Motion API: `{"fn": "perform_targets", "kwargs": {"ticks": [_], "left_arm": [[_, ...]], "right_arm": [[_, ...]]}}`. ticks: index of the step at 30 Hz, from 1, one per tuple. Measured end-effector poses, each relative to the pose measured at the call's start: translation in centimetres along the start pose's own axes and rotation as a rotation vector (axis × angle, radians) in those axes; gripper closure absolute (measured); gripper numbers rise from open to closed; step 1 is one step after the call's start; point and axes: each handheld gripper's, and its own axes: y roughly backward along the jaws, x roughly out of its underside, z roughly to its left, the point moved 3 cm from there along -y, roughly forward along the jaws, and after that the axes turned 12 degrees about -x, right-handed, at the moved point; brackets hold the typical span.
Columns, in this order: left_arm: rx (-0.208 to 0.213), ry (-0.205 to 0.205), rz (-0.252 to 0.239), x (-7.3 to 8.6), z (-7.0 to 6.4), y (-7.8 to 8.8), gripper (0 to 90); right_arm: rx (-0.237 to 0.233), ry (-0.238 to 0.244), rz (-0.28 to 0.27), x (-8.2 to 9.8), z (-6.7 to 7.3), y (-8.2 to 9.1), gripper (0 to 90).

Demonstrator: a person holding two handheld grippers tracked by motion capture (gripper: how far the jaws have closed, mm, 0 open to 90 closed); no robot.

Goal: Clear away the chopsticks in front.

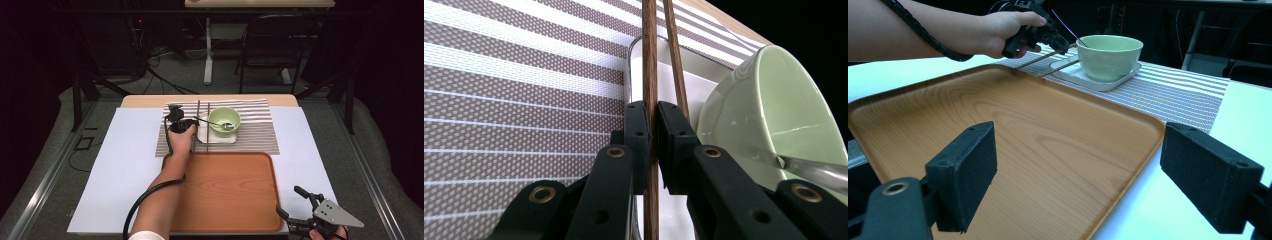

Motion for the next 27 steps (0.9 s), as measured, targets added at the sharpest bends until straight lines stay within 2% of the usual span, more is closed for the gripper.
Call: {"fn": "perform_targets", "kwargs": {"ticks": [13, 19, 22, 27], "left_arm": [[-0.005, 0.035, -0.023, 0.9, 0.7, 2.2, 84.0], [-0.006, 0.019, -0.040, 1.5, 1.0, 4.0, 84.0], [-0.005, 0.023, -0.047, 1.8, 1.1, 4.5, 84.0], [0.022, 0.029, -0.064, 2.5, 1.4, 6.1, 84.0]], "right_arm": [[-0.005, -0.001, 0.002, 0.0, 0.0, 0.0, 14.6], [-0.010, 0.002, -0.003, 0.0, 0.0, 0.1, 14.6], [-0.010, -0.002, -0.007, -0.1, 0.0, 0.2, 14.6], [-0.011, -0.001, -0.008, -0.1, 0.0, 0.2, 14.6]]}}
